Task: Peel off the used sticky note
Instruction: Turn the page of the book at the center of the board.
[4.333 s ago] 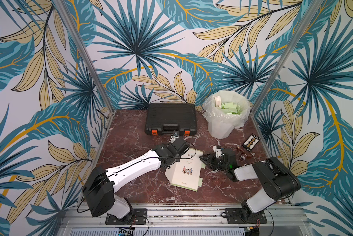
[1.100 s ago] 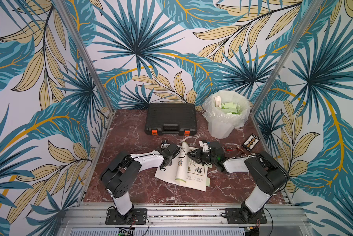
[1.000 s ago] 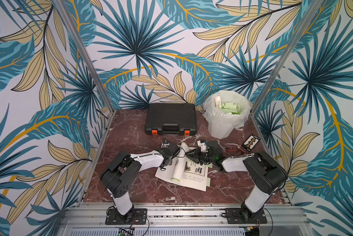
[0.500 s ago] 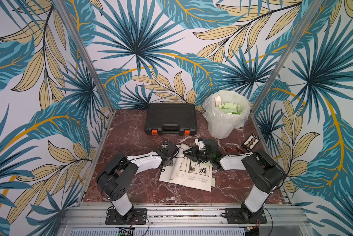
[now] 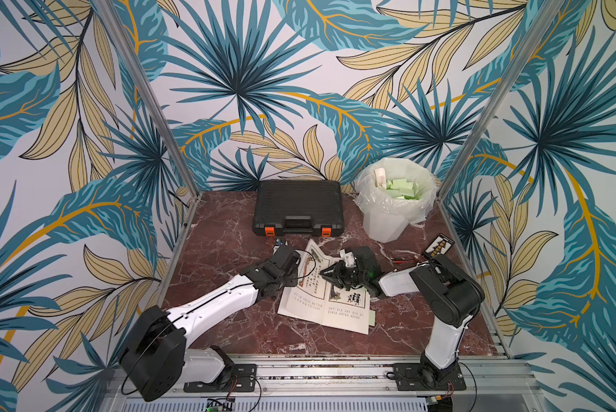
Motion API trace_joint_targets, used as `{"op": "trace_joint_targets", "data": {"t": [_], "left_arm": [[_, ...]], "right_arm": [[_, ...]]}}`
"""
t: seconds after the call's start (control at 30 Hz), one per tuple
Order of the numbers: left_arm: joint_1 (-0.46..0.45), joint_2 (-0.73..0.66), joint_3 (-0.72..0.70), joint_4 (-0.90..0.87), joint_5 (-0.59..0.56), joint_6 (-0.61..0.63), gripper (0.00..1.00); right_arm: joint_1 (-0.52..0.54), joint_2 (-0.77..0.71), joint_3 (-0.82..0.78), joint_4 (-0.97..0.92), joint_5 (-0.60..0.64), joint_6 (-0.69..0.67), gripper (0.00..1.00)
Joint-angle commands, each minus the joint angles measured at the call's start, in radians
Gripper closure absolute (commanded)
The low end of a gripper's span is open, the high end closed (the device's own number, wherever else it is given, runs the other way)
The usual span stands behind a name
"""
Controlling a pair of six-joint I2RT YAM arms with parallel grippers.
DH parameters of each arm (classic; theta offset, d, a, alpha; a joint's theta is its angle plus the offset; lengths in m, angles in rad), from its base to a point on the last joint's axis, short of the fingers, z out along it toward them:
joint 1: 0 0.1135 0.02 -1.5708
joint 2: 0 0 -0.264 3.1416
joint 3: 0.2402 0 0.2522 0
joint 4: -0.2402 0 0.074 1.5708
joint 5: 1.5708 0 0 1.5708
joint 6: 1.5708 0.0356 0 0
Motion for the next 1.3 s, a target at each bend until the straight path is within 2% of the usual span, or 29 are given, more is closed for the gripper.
{"op": "trace_joint_targets", "data": {"t": [0.0, 0.13, 0.3, 0.5, 0.7, 0.97, 1.27], "left_arm": [[-0.024, -0.079, 0.003, -0.021, 0.077, 0.059, 0.36], [-0.115, -0.075, 0.056, -0.018, 0.112, 0.106, 0.35], [-0.188, 0.030, 0.092, 0.072, 0.213, 0.100, 0.37], [-0.192, 0.200, 0.093, 0.215, 0.264, 0.052, 0.43], [-0.192, 0.316, 0.091, 0.312, 0.309, 0.023, 0.46], [-0.190, 0.442, 0.150, 0.344, 0.326, -0.002, 0.47], [-0.183, 0.531, 0.182, 0.347, 0.311, -0.039, 0.50]], "right_arm": [[0.006, 0.009, 0.024, 0.014, 0.012, -0.008, 0.74], [0.007, 0.019, 0.035, 0.014, 0.011, -0.006, 0.74], [0.006, 0.029, 0.032, 0.026, 0.012, -0.002, 0.74], [-0.006, -0.027, 0.014, -0.030, 0.036, -0.043, 0.74], [-0.095, -0.135, -0.052, -0.084, 0.048, -0.081, 0.74], [-0.199, -0.291, -0.125, -0.172, 0.027, -0.133, 0.74], [-0.266, -0.438, -0.224, -0.282, 0.023, -0.200, 0.71]]}}
